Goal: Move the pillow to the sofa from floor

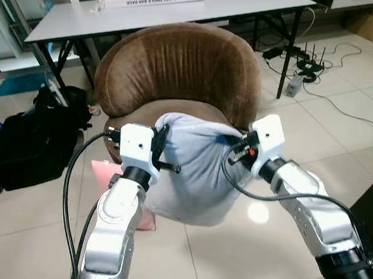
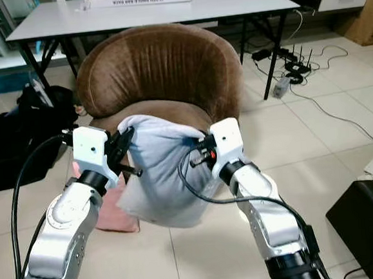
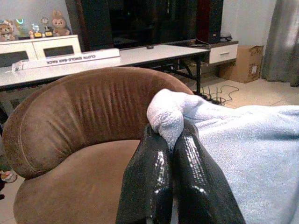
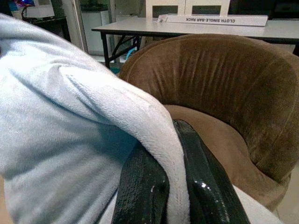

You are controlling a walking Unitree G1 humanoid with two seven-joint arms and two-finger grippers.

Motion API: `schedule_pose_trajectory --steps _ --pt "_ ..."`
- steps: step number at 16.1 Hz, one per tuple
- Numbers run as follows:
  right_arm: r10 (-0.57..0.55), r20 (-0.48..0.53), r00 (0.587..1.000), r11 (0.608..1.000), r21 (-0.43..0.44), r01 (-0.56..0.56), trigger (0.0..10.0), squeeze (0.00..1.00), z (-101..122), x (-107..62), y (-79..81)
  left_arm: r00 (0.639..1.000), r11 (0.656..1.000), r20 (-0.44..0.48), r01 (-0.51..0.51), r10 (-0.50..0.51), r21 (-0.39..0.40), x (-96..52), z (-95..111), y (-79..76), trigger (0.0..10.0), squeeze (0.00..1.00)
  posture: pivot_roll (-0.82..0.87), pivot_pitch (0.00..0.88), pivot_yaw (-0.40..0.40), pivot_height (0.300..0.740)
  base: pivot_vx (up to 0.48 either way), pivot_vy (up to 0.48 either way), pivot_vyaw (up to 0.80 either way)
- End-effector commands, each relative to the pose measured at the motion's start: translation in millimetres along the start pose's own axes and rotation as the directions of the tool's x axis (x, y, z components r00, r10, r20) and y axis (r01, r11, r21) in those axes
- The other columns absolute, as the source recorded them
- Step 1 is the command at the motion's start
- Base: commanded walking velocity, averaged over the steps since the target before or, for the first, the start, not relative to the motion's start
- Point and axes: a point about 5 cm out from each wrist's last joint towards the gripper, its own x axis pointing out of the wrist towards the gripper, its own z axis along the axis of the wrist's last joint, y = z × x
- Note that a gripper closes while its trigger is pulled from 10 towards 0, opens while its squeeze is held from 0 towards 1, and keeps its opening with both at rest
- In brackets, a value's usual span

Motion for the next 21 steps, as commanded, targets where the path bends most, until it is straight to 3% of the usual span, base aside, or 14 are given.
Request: schedule_pose_trajectory --steps 1,7,10,13,21 --pt "-0.1 0.007 0.995 0.995 -0.004 0.1 10.0 0.0 4.8 -2.5 -17.3 0.996 0.996 0.036 -0.082 0.081 0.021 -3.0 7.6 14.7 10.0 0.0 0.07 0.0 0.022 0.74 0.262 0.0 0.0" --pt "-0.113 0.015 0.993 0.991 -0.069 0.114 10.0 0.0 4.8 -0.1 -17.3 0.996 0.996 0.036 -0.079 0.078 0.037 -5.7 7.3 16.5 10.0 0.0 0.08 0.0 0.015 0.74 0.328 0.0 0.0" --pt "-0.063 0.024 0.998 0.993 -0.099 0.065 10.0 0.0 6.1 0.7 -11.9 0.997 0.997 0.038 -0.075 0.073 0.037 -5.5 7.8 16.4 10.0 0.0 0.08 0.0 0.017 0.74 0.354 0.0 0.0" --pt "-0.081 0.031 0.996 0.991 -0.104 0.084 10.0 0.0 6.4 1.6 -12.3 0.996 0.996 0.041 -0.075 0.073 0.037 -5.2 8.5 16.3 10.0 0.0 0.08 0.0 0.016 0.74 0.363 0.0 0.71" --pt "-0.14 0.044 0.989 0.988 -0.067 0.143 10.0 0.0 6.5 3.4 -18.6 0.996 0.996 0.043 -0.081 0.079 0.041 -3.6 9.3 18.2 10.0 0.0 0.08 0.0 0.017 0.74 0.365 0.0 0.0"
